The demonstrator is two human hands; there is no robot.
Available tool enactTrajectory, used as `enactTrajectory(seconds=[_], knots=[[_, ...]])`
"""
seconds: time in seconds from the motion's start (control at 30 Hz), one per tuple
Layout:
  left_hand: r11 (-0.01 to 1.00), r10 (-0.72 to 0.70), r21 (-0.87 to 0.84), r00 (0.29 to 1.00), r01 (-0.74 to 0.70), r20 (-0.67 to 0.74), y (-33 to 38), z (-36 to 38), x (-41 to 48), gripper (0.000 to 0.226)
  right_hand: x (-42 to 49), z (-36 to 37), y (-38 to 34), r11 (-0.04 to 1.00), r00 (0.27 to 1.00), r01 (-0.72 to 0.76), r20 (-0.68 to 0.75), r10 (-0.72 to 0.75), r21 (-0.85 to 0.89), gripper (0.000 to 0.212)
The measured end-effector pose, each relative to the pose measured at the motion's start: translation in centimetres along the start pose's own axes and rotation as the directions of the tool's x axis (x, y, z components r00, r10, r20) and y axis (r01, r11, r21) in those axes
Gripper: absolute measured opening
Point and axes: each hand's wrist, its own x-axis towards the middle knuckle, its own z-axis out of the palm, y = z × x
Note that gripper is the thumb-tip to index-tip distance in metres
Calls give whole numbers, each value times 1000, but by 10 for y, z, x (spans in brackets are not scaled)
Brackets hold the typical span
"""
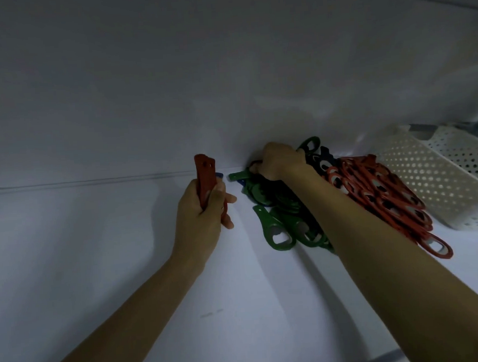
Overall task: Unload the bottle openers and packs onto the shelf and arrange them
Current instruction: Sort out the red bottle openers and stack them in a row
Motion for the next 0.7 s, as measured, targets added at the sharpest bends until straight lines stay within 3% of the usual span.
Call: enactTrajectory(seconds=[0.13, 0.23, 0.4, 0.43, 0.5, 0.57, 0.63, 0.7], knots=[[998, -45, -33, 999, 45, 18, 2, 0, 1, 7, 0, -10, 10, 980, 993, 81, -103, -63, 181, 30], [994, -109, -6, 993, 109, 40, 5, -2, 3, 8, -14, -15, 15, 946, 937, 228, -317, -149, 229, 20], [903, -386, -140, 910, 406, 150, 14, -12, 14, 33, -65, 12, 0, 761, 630, 570, -760, -162, 310, 4], [880, -407, -185, 896, 437, 180, 15, -13, 16, 42, -75, 22, -5, 716, 595, 630, -780, -196, 301, 3], [860, -398, -240, 886, 451, 239, 17, -14, 17, 52, -89, 41, -14, 644, 584, 718, -733, -348, 266, 20], [866, -363, -277, 904, 417, 227, 16, -15, 16, 40, -94, 50, -20, 604, 608, 752, -634, -478, 265, 31], [877, -342, -292, 923, 381, 175, 14, -16, 15, 28, -94, 51, -22, 581, 630, 751, -603, -488, 315, 36], [890, -334, -274, 930, 364, 151, 13, -16, 13, 31, -96, 48, -21, 577, 656, 728, -624, -426, 372, 37]])
